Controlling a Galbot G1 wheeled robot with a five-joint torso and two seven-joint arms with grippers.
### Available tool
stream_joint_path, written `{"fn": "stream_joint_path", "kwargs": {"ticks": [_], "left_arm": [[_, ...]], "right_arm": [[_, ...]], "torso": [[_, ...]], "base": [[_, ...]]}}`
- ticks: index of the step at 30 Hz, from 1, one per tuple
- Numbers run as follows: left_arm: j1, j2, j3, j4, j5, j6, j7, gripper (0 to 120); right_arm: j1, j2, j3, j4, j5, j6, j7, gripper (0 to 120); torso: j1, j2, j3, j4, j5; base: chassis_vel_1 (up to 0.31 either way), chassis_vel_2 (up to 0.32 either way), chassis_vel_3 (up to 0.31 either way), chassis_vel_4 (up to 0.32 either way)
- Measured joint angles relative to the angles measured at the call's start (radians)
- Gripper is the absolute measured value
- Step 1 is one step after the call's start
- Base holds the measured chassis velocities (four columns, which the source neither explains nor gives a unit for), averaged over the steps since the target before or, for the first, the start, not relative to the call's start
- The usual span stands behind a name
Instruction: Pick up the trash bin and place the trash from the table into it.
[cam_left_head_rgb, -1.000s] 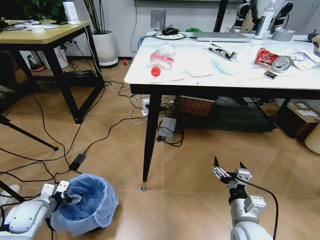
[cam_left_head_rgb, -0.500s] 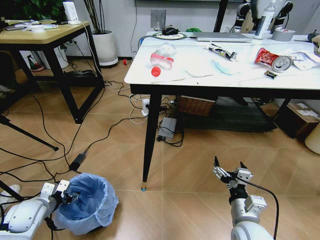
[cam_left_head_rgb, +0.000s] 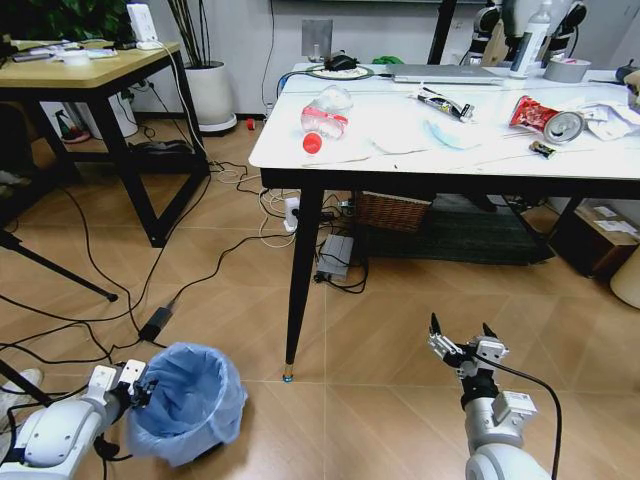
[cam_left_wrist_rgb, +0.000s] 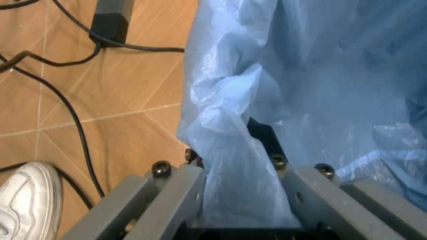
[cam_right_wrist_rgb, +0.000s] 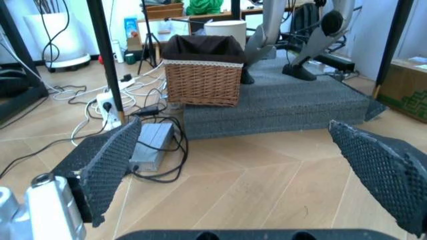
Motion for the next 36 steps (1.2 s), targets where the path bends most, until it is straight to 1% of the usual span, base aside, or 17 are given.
{"fn": "stream_joint_path", "kwargs": {"ticks": [3,7,8,12,13,16,17,19,20,23,26,27,29,32,33,34,36], "left_arm": [[0.006,-0.009,0.006,-0.022,-0.013,0.005,-0.032,3],[0.024,-0.023,0.005,-0.099,-0.067,0.024,-0.090,3],[0.024,-0.023,0.005,-0.099,-0.067,0.024,-0.090,3],[0.052,-0.027,-0.019,-0.197,-0.161,0.052,-0.157,2],[0.052,-0.027,-0.019,-0.197,-0.161,0.052,-0.157,2],[0.075,-0.026,-0.039,-0.267,-0.221,0.069,-0.195,2],[0.081,-0.025,-0.042,-0.289,-0.238,0.075,-0.205,2],[0.091,-0.021,-0.044,-0.333,-0.271,0.084,-0.233,2],[0.091,-0.021,-0.044,-0.333,-0.271,0.084,-0.233,2],[0.105,-0.010,-0.034,-0.403,-0.337,0.088,-0.285,2],[0.119,0.013,-0.008,-0.481,-0.381,0.088,-0.336,2],[0.119,0.013,-0.008,-0.481,-0.381,0.088,-0.336,2],[0.130,0.041,0.042,-0.567,-0.416,0.088,-0.385,2],[0.129,0.064,0.137,-0.635,-0.443,0.088,-0.474,2],[0.127,0.068,0.161,-0.647,-0.449,0.088,-0.494,2],[0.127,0.068,0.161,-0.647,-0.449,0.088,-0.494,2],[0.123,0.076,0.218,-0.672,-0.464,0.088,-0.547,2]], "right_arm": [[-0.005,-0.001,0.001,0.009,0.000,0.000,0.000,100],[-0.014,-0.007,0.004,0.029,-0.012,-0.002,0.000,100],[-0.014,-0.007,0.004,0.029,-0.012,-0.002,0.000,100],[-0.025,-0.021,0.011,0.065,-0.033,-0.017,-0.003,100],[-0.025,-0.021,0.011,0.065,-0.033,-0.017,-0.003,100],[-0.023,-0.033,0.018,0.085,-0.033,-0.035,-0.003,100],[-0.022,-0.035,0.019,0.091,-0.033,-0.041,-0.003,100],[-0.020,-0.035,0.019,0.100,-0.033,-0.050,-0.003,100],[-0.020,-0.035,0.019,0.100,-0.033,-0.050,-0.003,100],[-0.019,-0.033,0.016,0.105,-0.036,-0.055,-0.004,100],[-0.019,-0.028,0.014,0.106,-0.042,-0.056,-0.005,100],[-0.019,-0.028,0.014,0.106,-0.042,-0.056,-0.005,100],[-0.022,-0.022,0.014,0.107,-0.046,-0.056,-0.006,100],[-0.025,-0.021,0.014,0.108,-0.049,-0.056,-0.006,100],[-0.026,-0.021,0.015,0.109,-0.050,-0.056,-0.006,100],[-0.026,-0.021,0.015,0.109,-0.050,-0.056,-0.006,100],[-0.030,-0.023,0.017,0.110,-0.050,-0.056,-0.006,100]], "torso": [[0.000,0.000,0.000,0.0001,-0.0003],[0.000,0.000,0.000,-0.0001,-0.0011],[0.000,0.000,0.000,-0.0001,-0.0011],[0.000,0.000,0.000,-0.0002,-0.0008],[0.000,0.000,0.000,-0.0002,-0.0008],[0.000,0.000,0.000,0.0001,0.0000],[0.000,0.000,0.000,0.0001,-0.0004],[0.000,0.000,0.000,0.0001,-0.0004],[0.000,0.000,0.000,0.0001,-0.0004],[0.000,0.000,0.000,0.0000,-0.0005],[0.000,0.000,0.000,0.0000,-0.0003],[0.000,0.000,0.000,0.0000,-0.0003],[0.000,0.000,0.000,0.0000,0.0001],[0.000,0.000,0.000,-0.0001,-0.0002],[0.000,0.000,0.000,-0.0001,-0.0002],[0.000,0.000,0.000,-0.0001,-0.0002],[0.000,0.000,0.000,-0.0001,-0.0005]], "base": [[0.000,0.000,0.000,0.000],[0.000,0.000,0.000,0.000],[0.000,0.000,0.000,0.000],[0.000,0.000,0.000,0.000],[0.000,0.000,0.000,0.000],[0.000,0.000,0.000,0.000],[0.000,0.000,0.000,0.000],[0.000,0.000,0.000,0.000],[0.000,0.000,0.000,0.000],[0.000,0.000,0.000,0.000],[0.000,0.000,0.000,0.000],[0.000,0.000,0.000,0.000],[0.000,0.000,0.000,0.000],[0.000,0.000,0.000,0.000],[0.000,0.000,0.000,0.000],[0.000,0.000,0.000,0.000],[0.000,0.000,0.000,0.000]]}}
